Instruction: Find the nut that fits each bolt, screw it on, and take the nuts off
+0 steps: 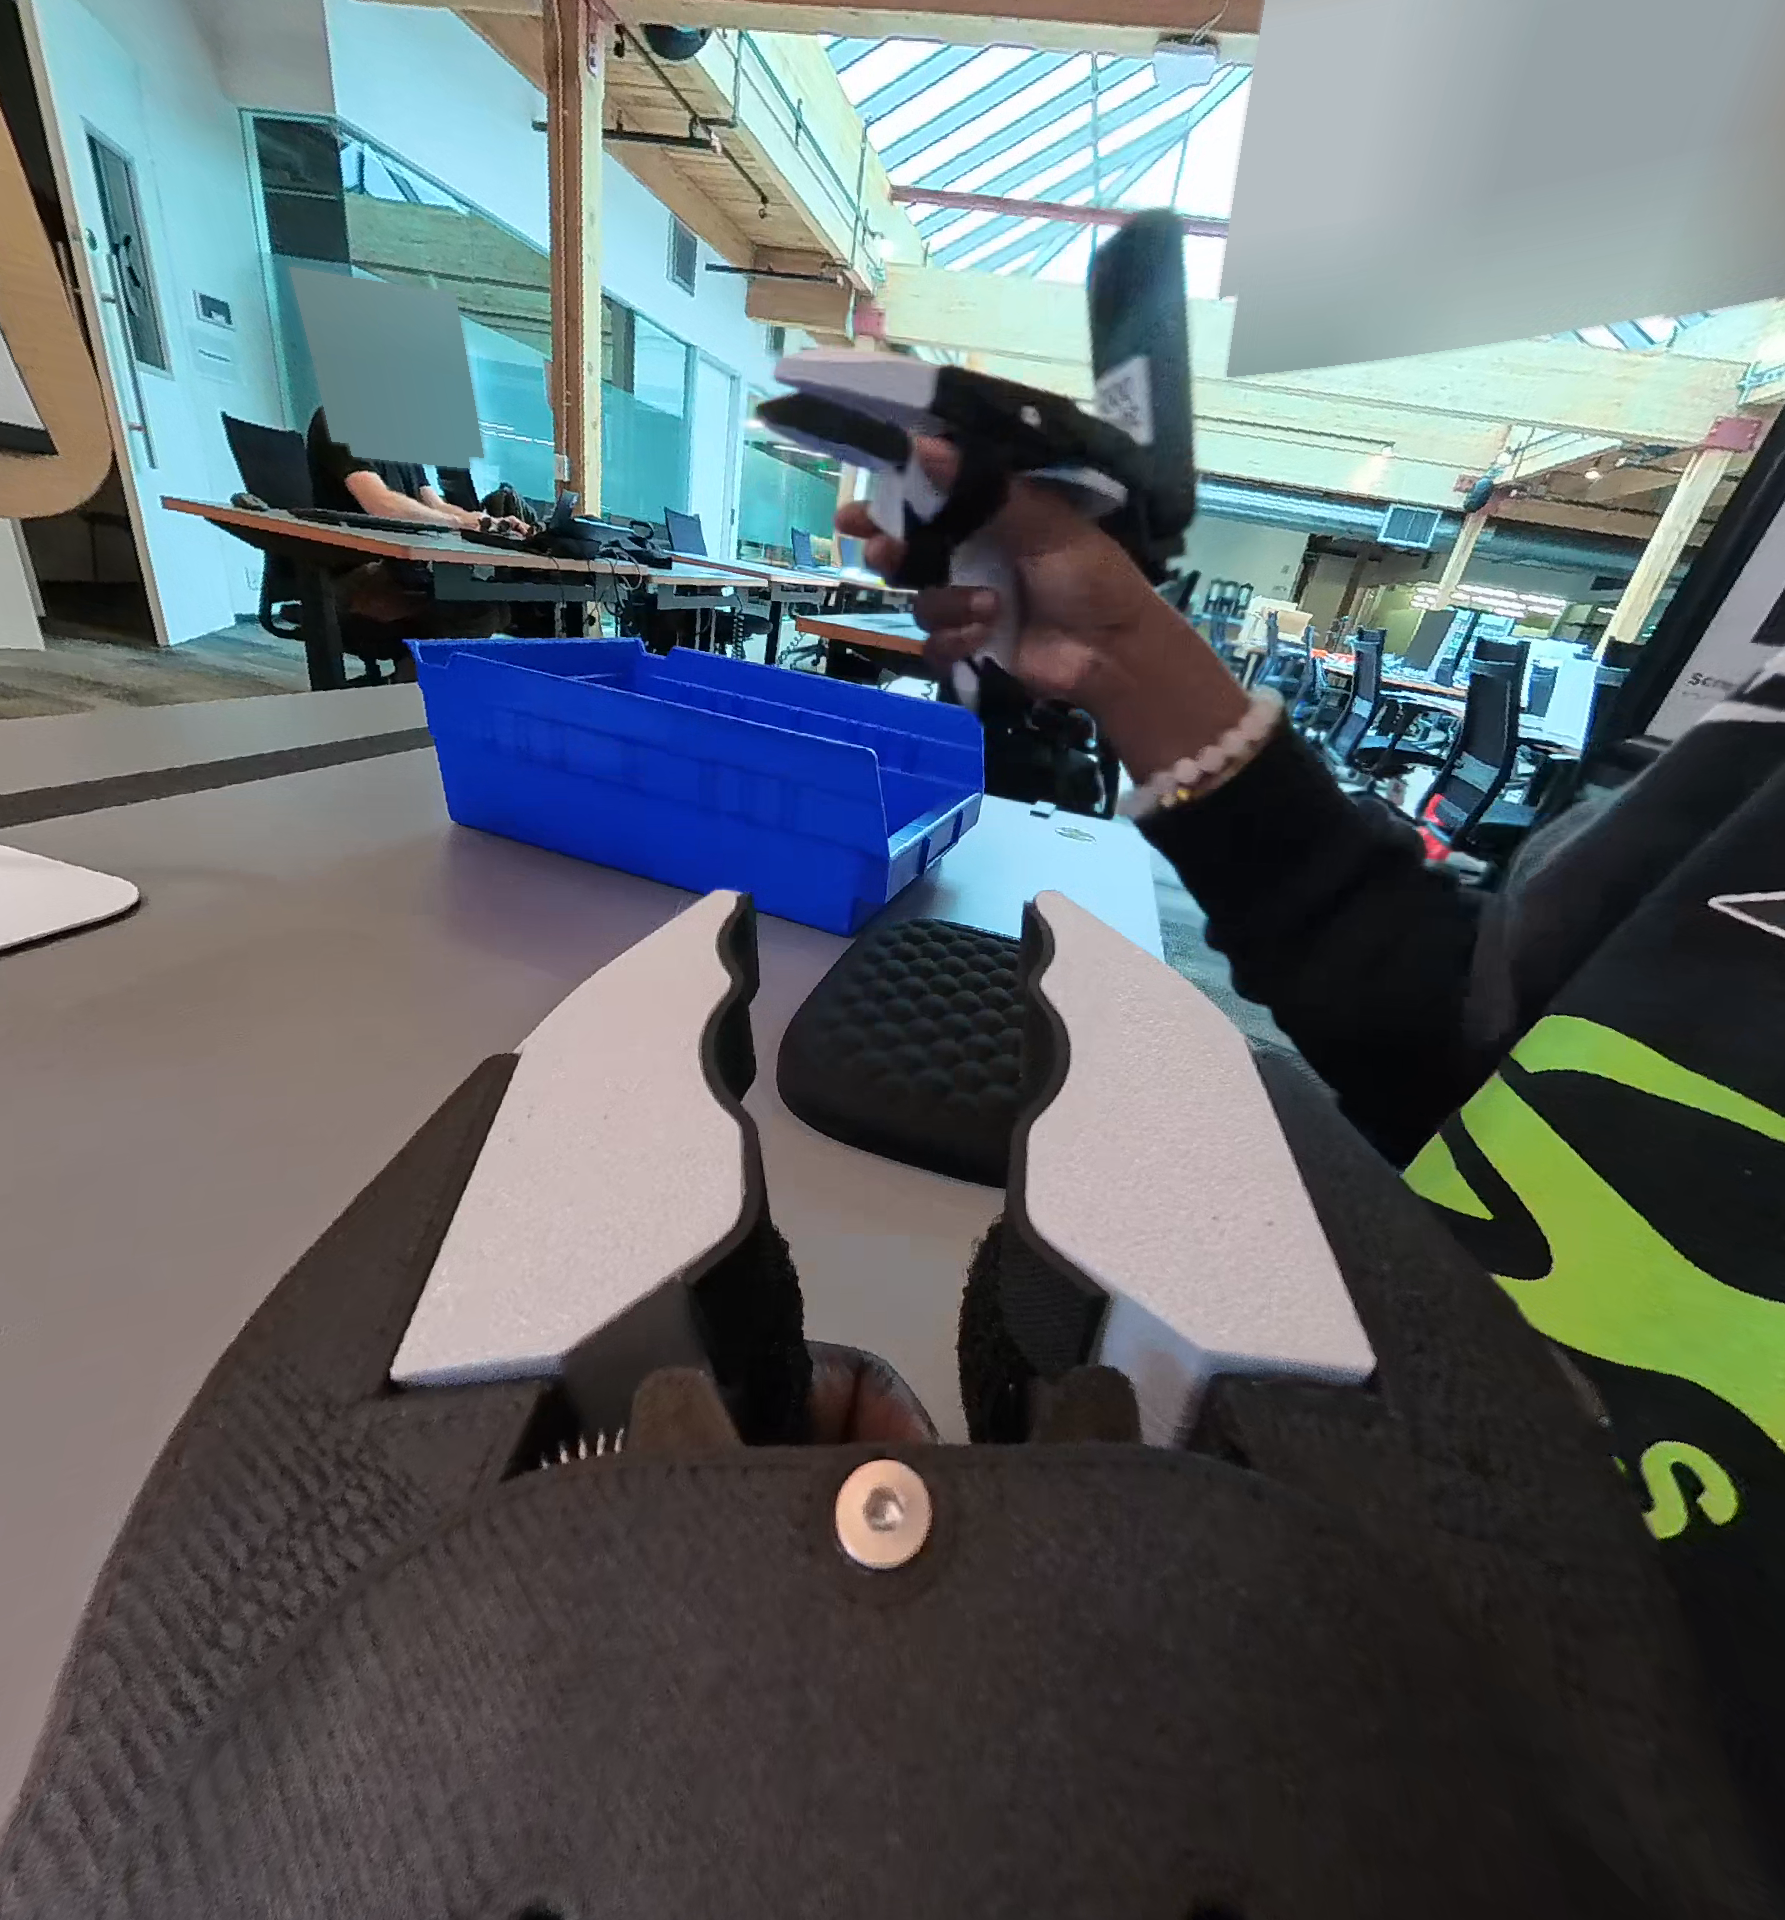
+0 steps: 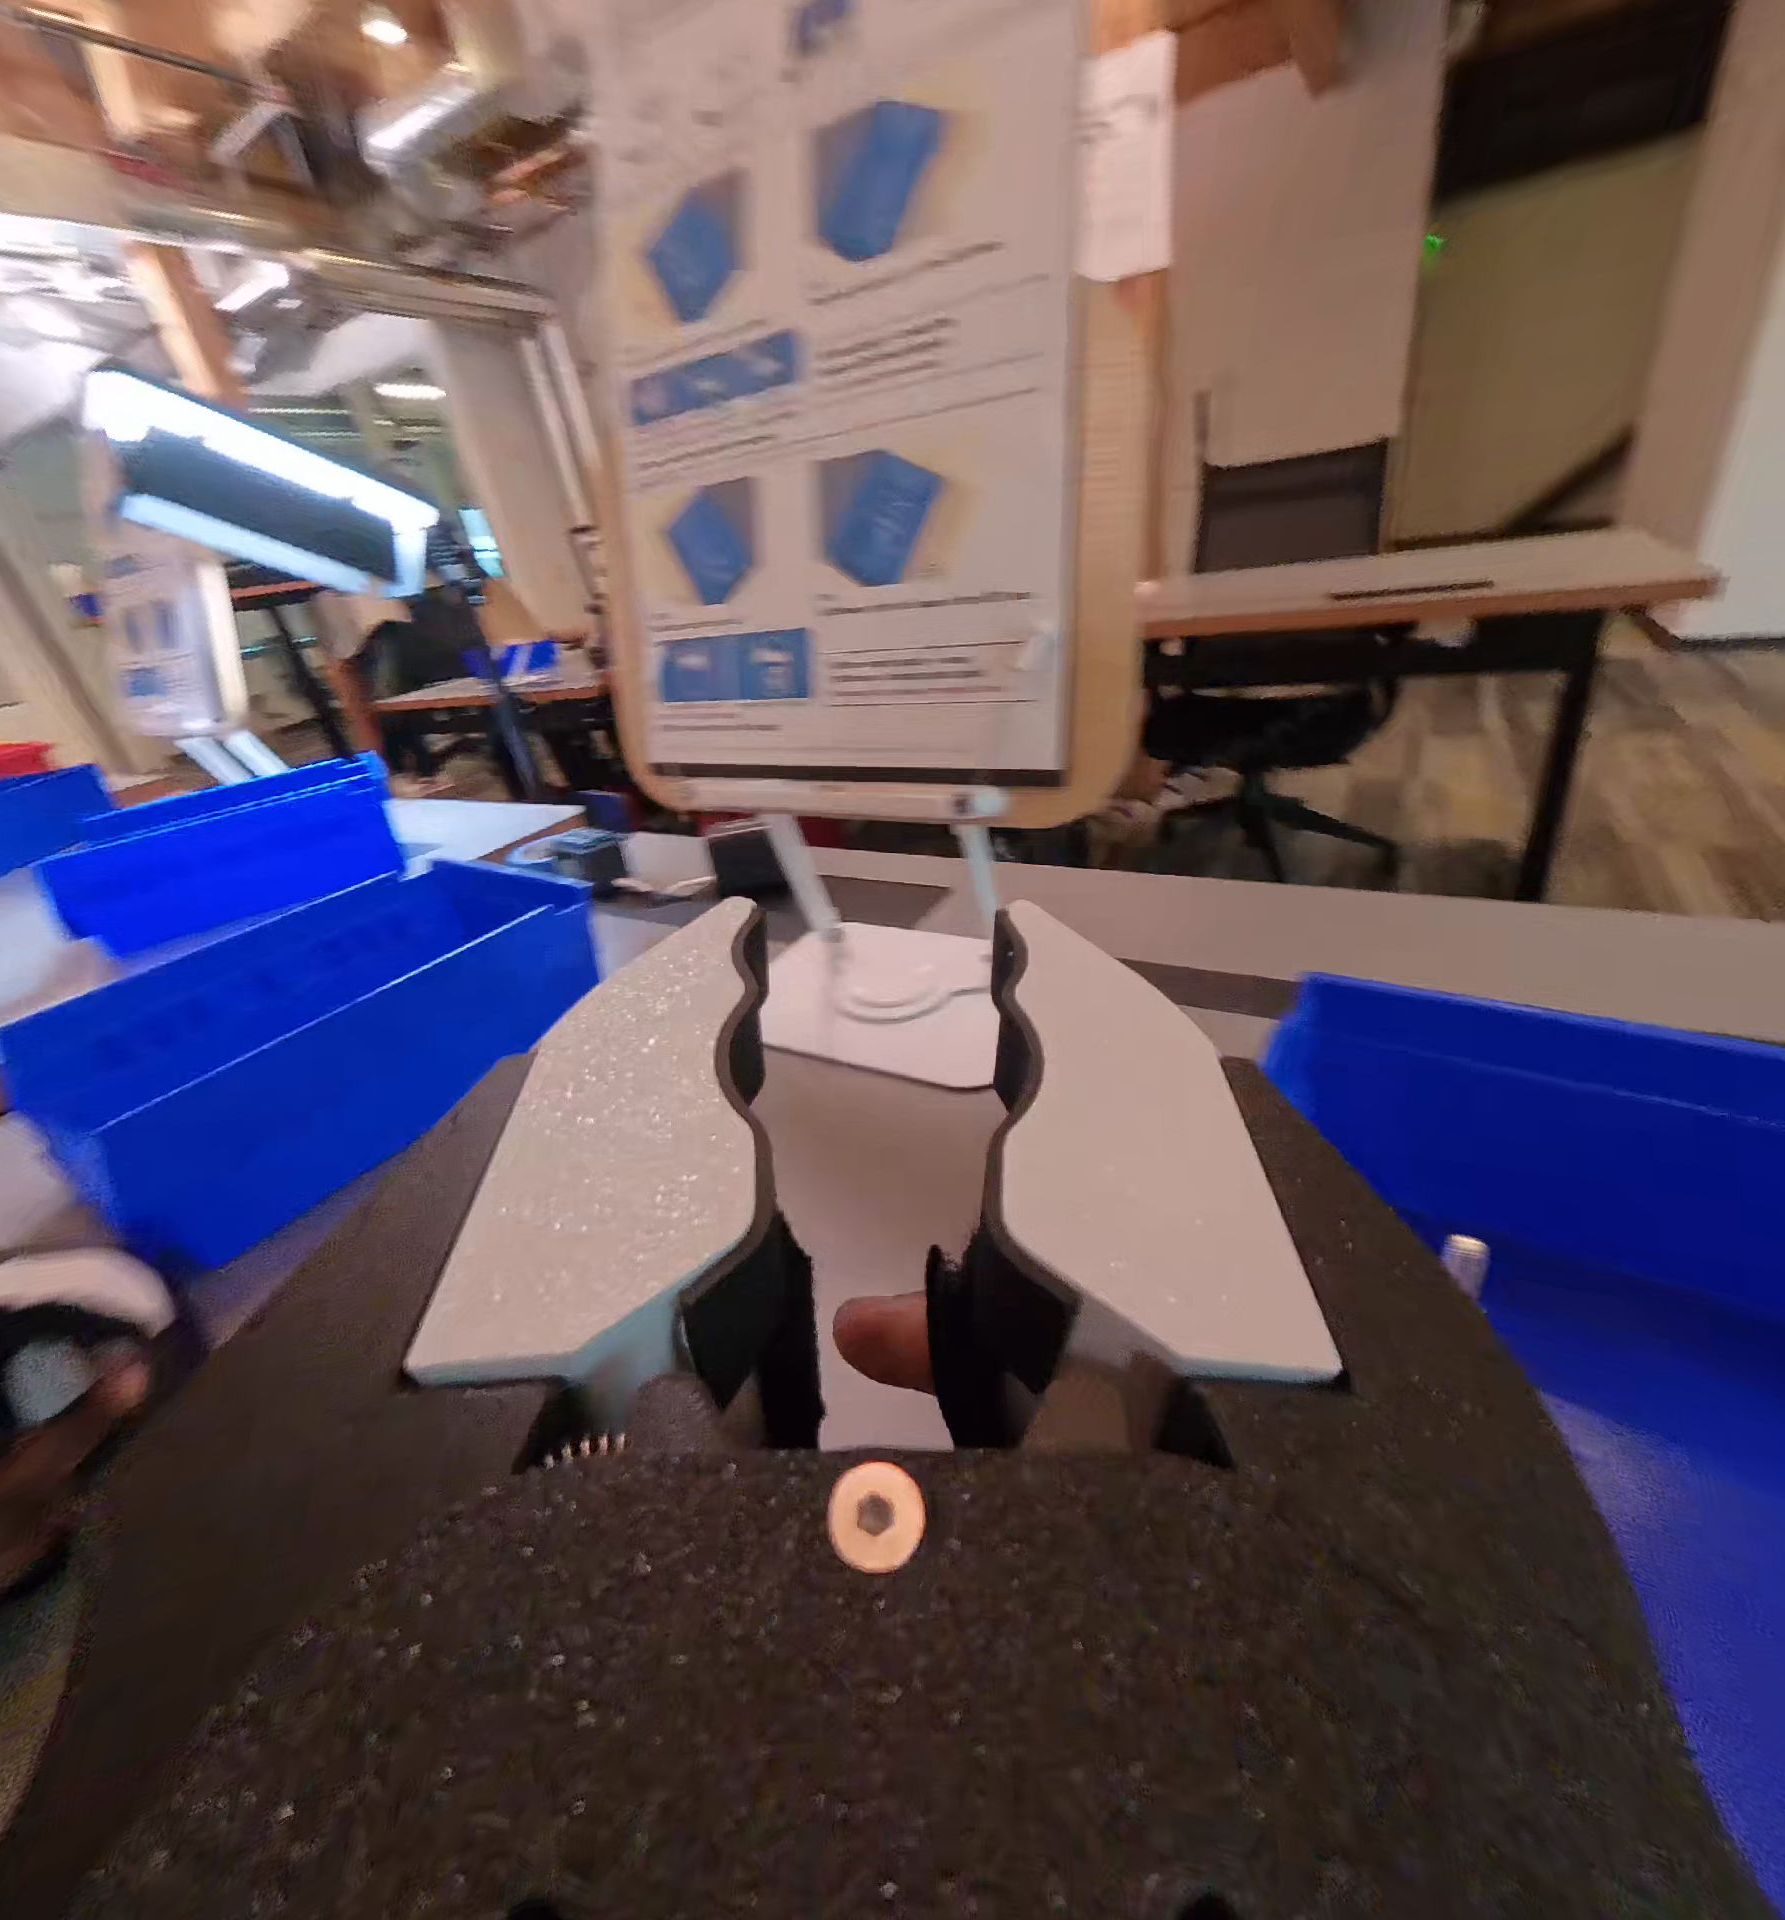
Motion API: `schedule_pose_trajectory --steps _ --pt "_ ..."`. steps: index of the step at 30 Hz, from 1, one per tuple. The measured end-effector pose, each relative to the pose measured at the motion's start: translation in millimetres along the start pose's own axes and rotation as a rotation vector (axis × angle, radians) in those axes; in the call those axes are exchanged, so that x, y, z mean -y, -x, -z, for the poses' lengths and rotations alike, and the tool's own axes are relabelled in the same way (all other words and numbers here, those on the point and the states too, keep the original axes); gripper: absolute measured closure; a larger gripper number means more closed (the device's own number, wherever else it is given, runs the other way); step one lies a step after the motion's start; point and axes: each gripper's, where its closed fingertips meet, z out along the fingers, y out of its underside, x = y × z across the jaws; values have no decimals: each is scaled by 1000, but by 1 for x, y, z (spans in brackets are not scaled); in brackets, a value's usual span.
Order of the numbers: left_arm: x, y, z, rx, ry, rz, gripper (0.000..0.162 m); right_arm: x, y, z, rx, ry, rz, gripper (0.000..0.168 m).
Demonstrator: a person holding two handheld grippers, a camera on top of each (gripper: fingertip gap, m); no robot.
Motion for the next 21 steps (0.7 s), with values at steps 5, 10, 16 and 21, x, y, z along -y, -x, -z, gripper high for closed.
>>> schedule_pose_trajectory --steps 5,10,16,21 --pt "12 5 6 26 32 5 114 -52 64 10 161 95 99 124" --pt "49 20 26 98 55 -35 115 -95 78 8 174 122 139 125" --pt "73 74 69 272 233 -105 115 -123 73 6 139 143 156 128" --pt "75 175 130 605 538 -135 116 -132 74 4 146 161 174 128"
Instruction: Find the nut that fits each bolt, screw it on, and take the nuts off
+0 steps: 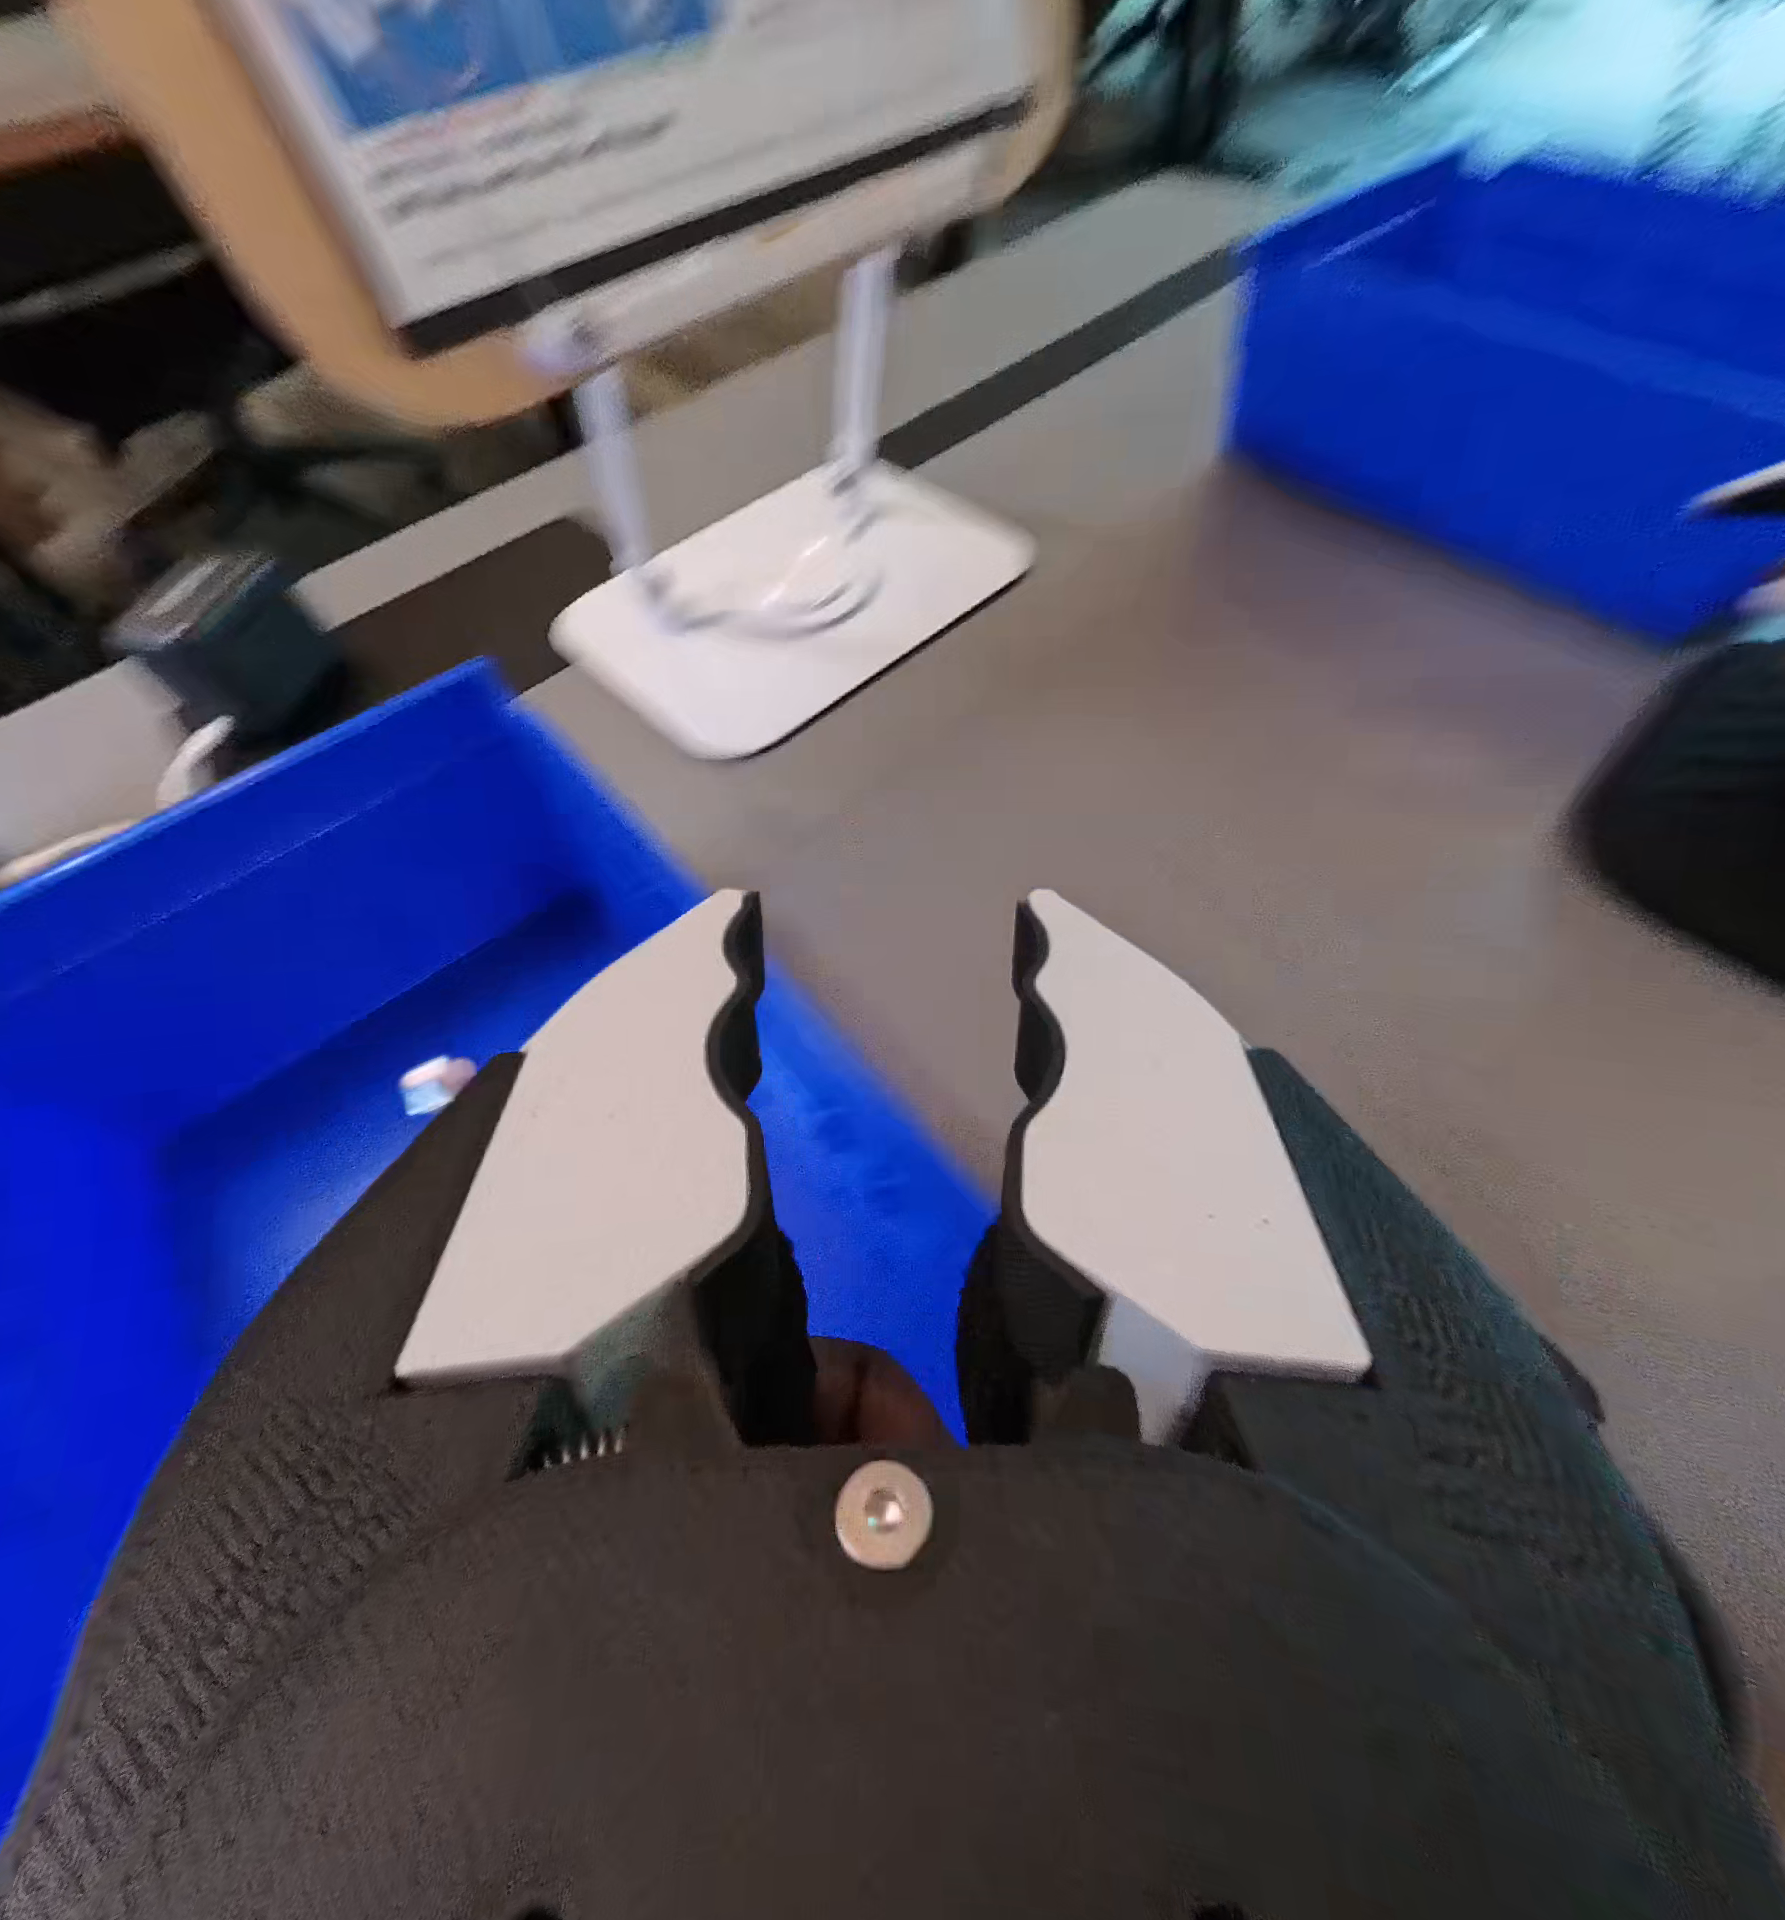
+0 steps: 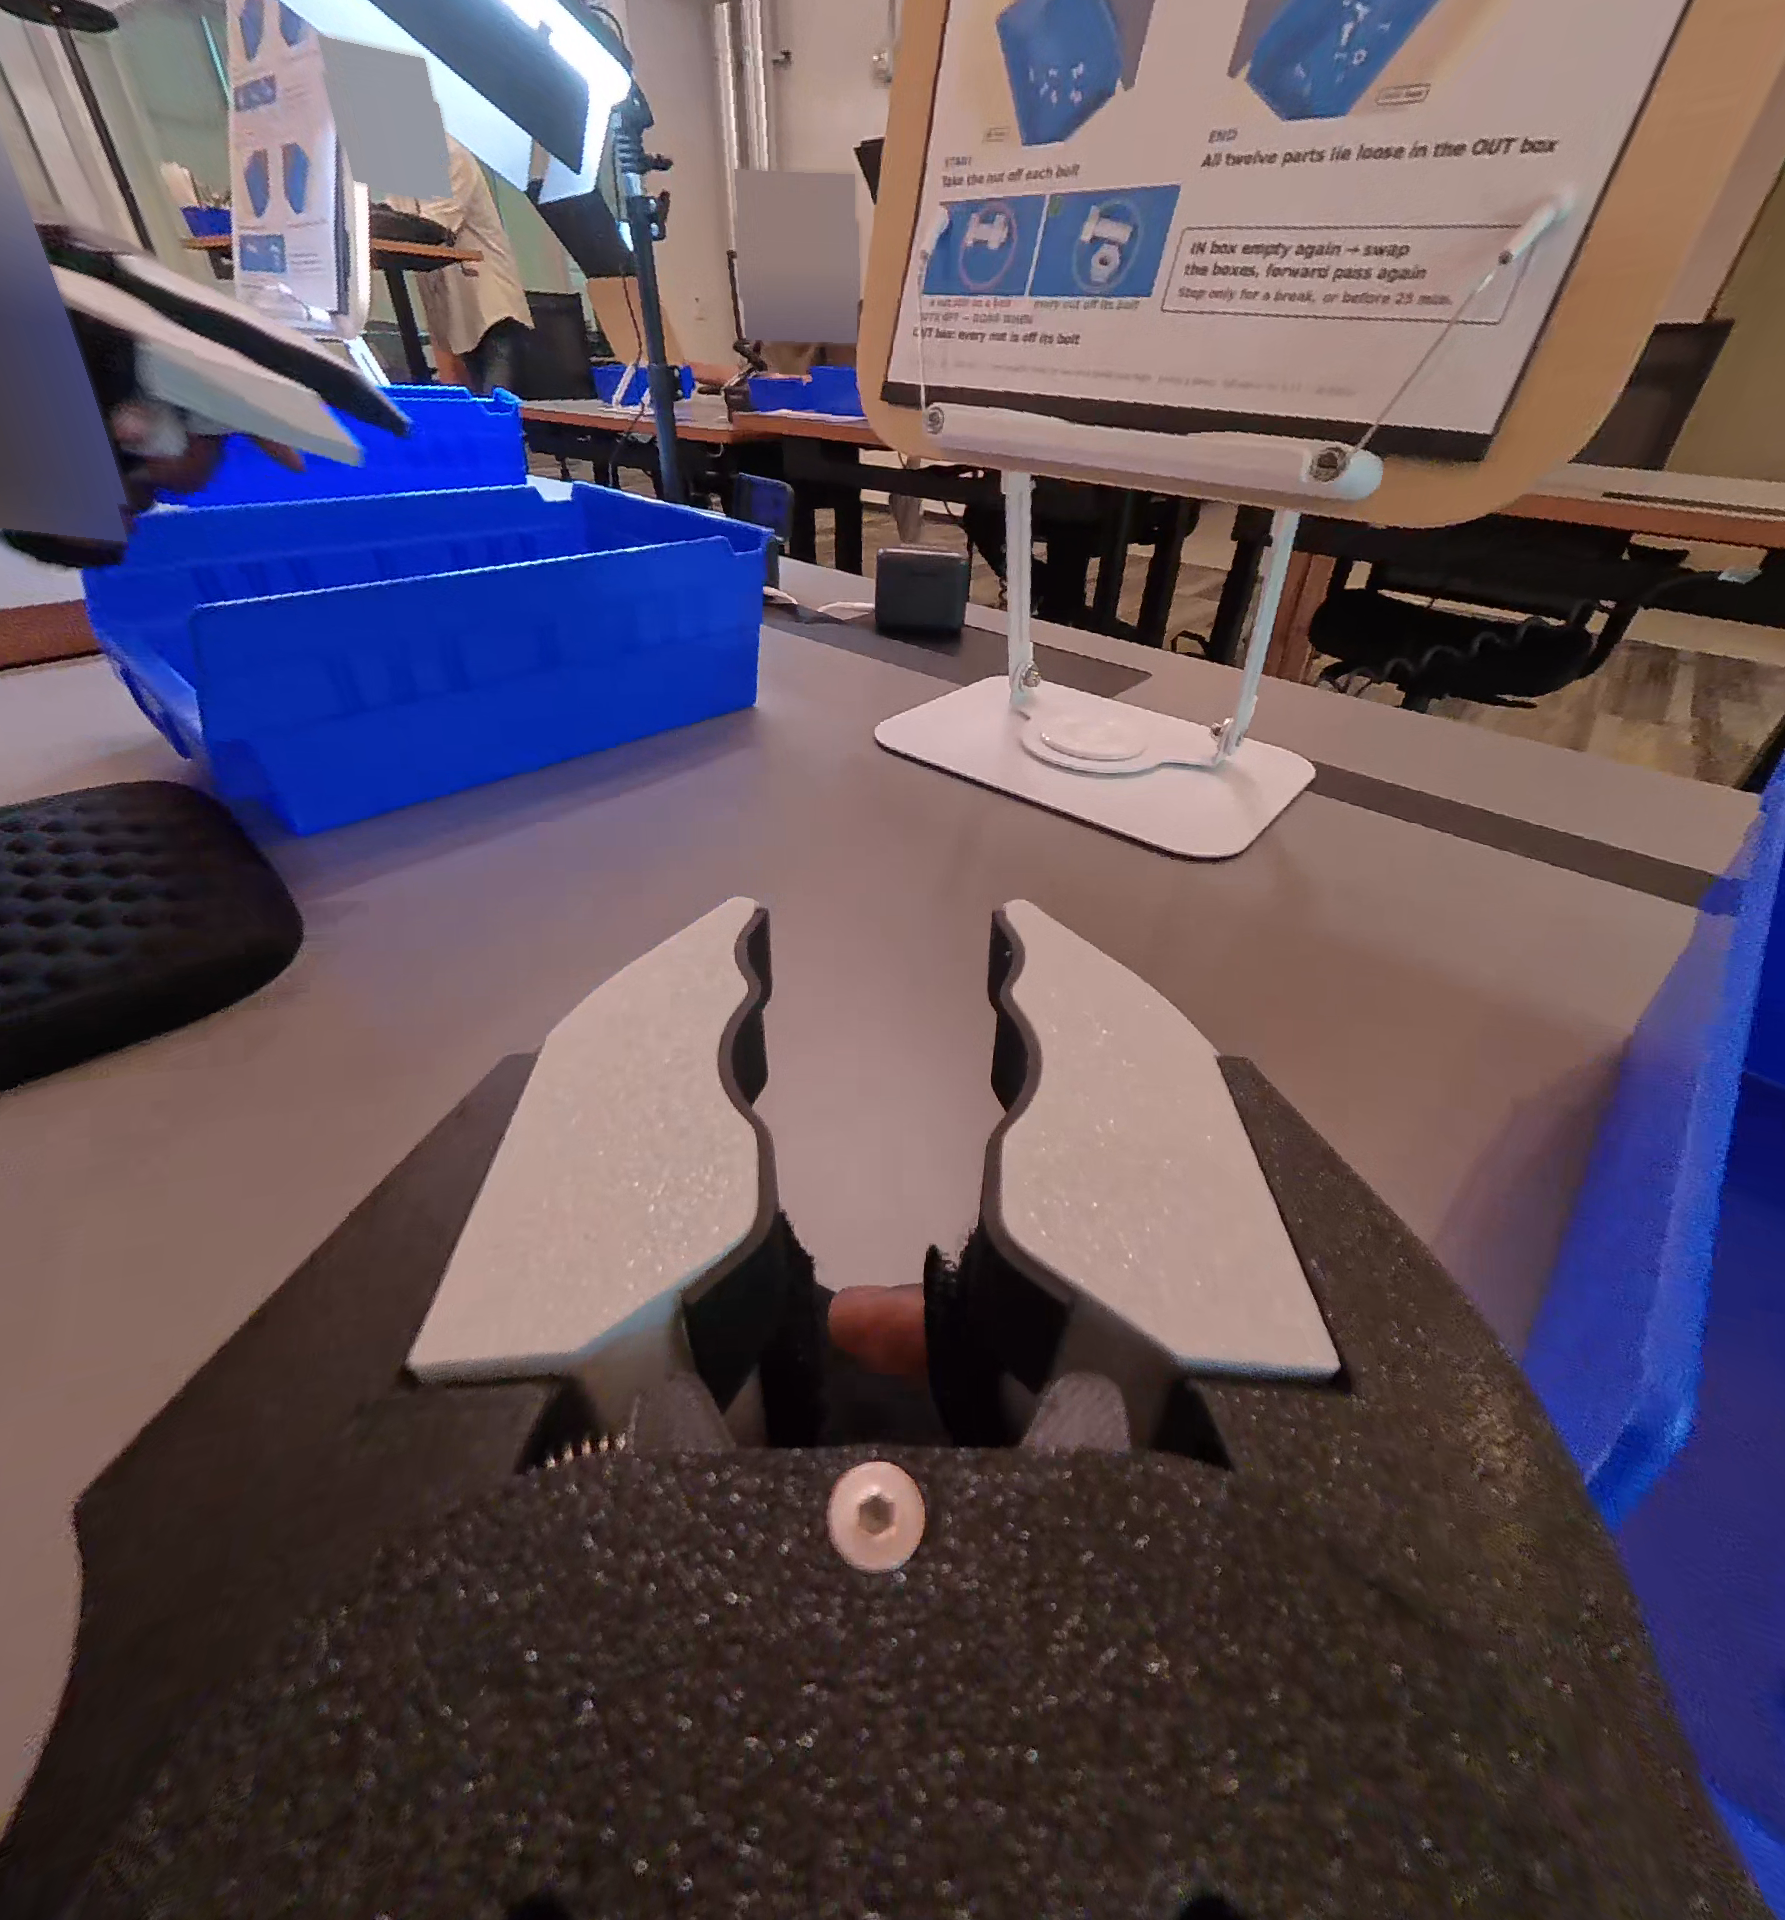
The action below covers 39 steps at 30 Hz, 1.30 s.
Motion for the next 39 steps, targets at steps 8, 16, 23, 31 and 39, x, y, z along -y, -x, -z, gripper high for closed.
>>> schedule_pose_trajectory --steps 8,16,23,31,39 --pt "-59 120 -29 227 410 7 134 -5 -3 -2 -12 10 -22 128" --pt "-93 144 -60 213 457 163 137 -7 -5 -3 -11 18 -38 128" --pt "-103 150 -69 208 496 179 137 -7 -6 -2 -14 10 -52 129" --pt "-106 151 -74 186 478 182 152 -7 -8 -2 -16 8 -63 129" --pt "-80 143 -58 182 394 160 152 -8 -10 -2 -14 10 -85 129"
